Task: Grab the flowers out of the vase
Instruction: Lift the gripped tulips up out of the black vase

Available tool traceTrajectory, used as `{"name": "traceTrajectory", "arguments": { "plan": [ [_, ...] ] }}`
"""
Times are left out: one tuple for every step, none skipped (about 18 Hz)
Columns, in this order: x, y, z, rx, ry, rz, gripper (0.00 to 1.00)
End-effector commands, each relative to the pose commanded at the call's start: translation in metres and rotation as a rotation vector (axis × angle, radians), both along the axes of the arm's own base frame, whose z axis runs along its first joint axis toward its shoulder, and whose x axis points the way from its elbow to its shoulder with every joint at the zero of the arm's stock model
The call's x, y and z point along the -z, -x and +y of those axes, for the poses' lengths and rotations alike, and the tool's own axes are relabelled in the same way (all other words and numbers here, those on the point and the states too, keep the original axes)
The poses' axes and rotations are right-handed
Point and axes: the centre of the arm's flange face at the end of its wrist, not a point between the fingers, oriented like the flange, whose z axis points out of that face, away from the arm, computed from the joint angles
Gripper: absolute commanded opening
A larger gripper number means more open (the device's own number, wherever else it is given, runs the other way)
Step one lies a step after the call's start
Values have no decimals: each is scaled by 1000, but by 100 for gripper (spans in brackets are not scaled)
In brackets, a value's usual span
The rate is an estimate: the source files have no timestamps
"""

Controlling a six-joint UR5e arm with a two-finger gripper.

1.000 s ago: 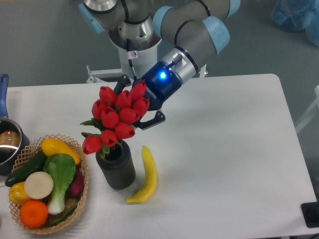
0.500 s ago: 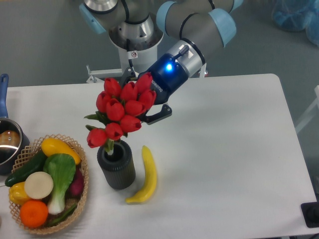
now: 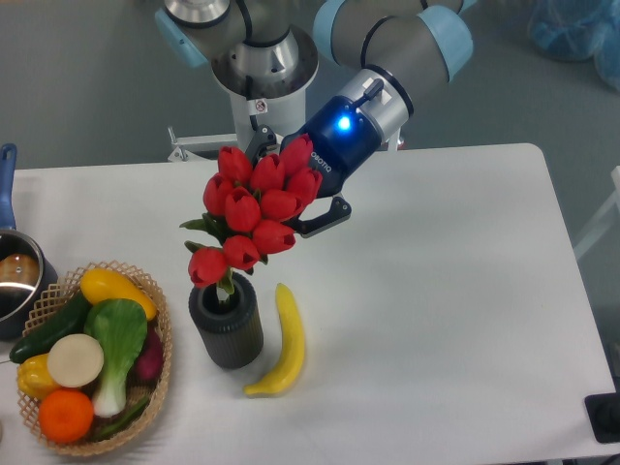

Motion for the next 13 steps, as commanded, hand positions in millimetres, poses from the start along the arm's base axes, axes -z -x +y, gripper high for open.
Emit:
{"name": "traceTrajectory", "arguments": {
  "plan": [
    [-1,-1,1,5,-10,-7,49],
    [-1,0,0,7,-15,-15,49],
    [-2,-1,0,11,-26,-24,49],
    [-4,-2,0,12,-29,-41,49],
    [-5,-1,0,9,-28,-55,49],
    [-5,-1,0,9,-28,-59,49],
    [-6,-1,-1,8,-30,-58,49],
    [-6,2,-3,2,-31,-56,49],
    [-7,4,-4,-1,-32,-57,49],
    [-9,6,-5,-3,-36,-54,49],
    [-11,11,-8,-13,-37,-49,49],
    [-12,15,-11,-22,-38,-46,49],
    [-16,20,-14,-30,-43,-36,49]
  ]
}}
